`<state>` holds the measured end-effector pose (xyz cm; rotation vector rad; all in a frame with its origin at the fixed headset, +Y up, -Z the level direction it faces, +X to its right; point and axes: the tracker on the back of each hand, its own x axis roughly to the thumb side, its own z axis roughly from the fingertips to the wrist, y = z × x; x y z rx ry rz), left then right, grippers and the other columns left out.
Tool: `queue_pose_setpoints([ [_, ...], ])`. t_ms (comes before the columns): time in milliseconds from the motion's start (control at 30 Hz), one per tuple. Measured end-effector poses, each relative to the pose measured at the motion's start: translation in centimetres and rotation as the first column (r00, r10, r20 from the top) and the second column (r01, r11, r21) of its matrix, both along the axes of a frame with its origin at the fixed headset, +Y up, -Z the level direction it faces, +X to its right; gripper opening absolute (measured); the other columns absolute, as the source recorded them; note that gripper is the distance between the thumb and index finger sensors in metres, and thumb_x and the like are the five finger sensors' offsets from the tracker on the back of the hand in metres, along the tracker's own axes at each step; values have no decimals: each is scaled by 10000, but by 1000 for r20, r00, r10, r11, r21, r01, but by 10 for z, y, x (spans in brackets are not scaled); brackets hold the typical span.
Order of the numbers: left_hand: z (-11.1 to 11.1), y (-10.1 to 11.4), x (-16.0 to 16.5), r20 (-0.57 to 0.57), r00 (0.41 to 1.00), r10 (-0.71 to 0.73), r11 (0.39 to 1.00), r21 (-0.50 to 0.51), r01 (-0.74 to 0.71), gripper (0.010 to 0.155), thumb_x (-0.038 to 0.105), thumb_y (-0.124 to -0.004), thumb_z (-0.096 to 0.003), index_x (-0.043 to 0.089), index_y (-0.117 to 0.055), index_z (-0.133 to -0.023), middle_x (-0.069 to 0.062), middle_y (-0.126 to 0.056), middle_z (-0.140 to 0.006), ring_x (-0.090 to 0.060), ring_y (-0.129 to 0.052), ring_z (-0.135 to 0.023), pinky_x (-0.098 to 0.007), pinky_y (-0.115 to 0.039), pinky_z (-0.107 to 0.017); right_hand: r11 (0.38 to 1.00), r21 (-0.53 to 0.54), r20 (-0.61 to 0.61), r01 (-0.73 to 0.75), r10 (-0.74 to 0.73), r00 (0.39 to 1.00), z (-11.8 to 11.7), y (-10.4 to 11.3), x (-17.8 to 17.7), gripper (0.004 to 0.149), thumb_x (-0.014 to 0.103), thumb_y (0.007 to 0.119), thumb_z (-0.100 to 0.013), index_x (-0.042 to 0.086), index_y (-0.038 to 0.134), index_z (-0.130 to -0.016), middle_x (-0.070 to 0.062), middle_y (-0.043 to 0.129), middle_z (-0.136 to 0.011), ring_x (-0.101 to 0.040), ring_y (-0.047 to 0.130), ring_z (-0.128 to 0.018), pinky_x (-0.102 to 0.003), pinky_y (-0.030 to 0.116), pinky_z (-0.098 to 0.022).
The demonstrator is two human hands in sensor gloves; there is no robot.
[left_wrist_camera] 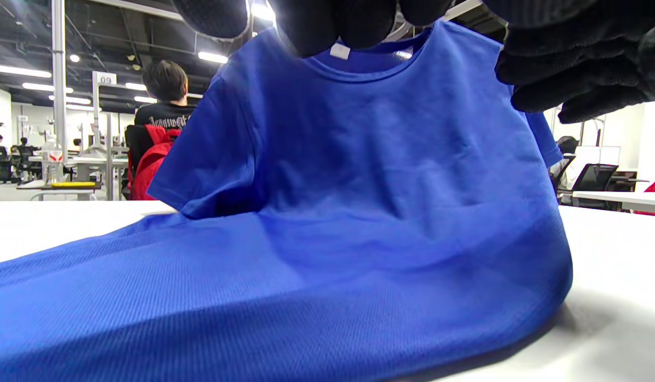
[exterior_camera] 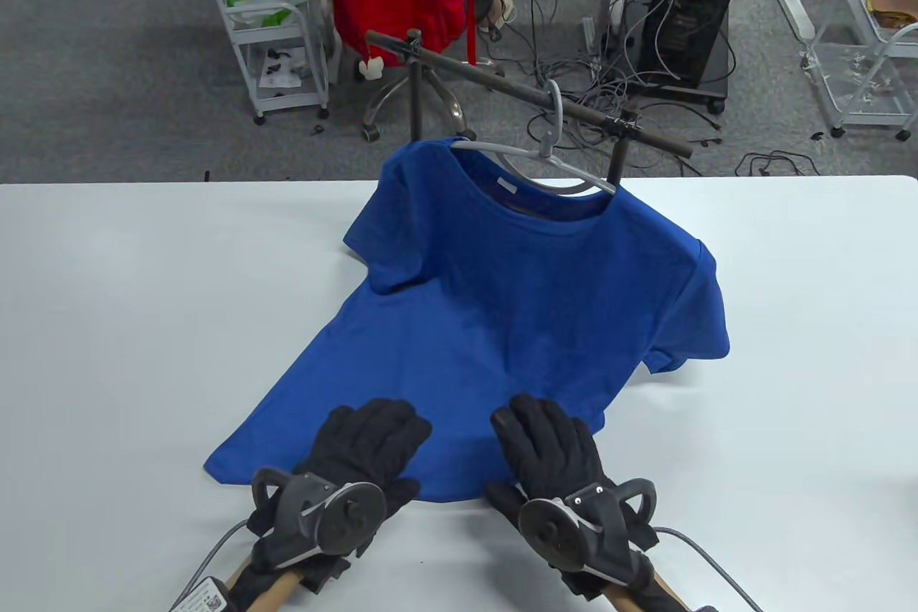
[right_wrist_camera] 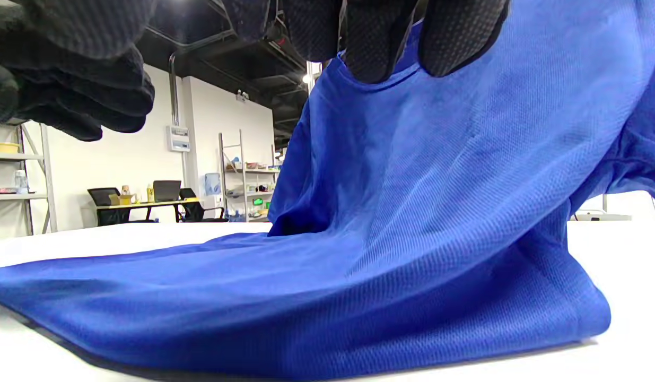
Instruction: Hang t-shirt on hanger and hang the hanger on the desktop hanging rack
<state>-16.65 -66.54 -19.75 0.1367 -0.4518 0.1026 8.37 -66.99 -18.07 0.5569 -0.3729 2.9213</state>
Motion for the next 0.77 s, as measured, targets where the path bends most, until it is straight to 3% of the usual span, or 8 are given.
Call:
queue_pose_setpoints([
  [267,-3,-7,2,-6,1000,-25,999,-32,25,762,661,-616,-416,530,-335,-1112,164,-430,-1265,-144,-535,-1197,-545,-497,-893,999,-6,-36,-35,35,999,8,-7,-5,810,584,652,-458,249,330,-1121,-74,436,-1196,-379,560,-1102,-624,562,-768],
  [767,0,-8,5,5,1000,-26,1000,-14,26,760,655,-621,-413,520,-348,-1110,162,-462,-1254,-145,-564,-1182,-547,-515,-883,995,-47,-30,-91,90,995,3,-15,-5,798,572,657,-456,250,344,-1115,-53,478,-1180,-346,604,-1085,-606,584,-766],
])
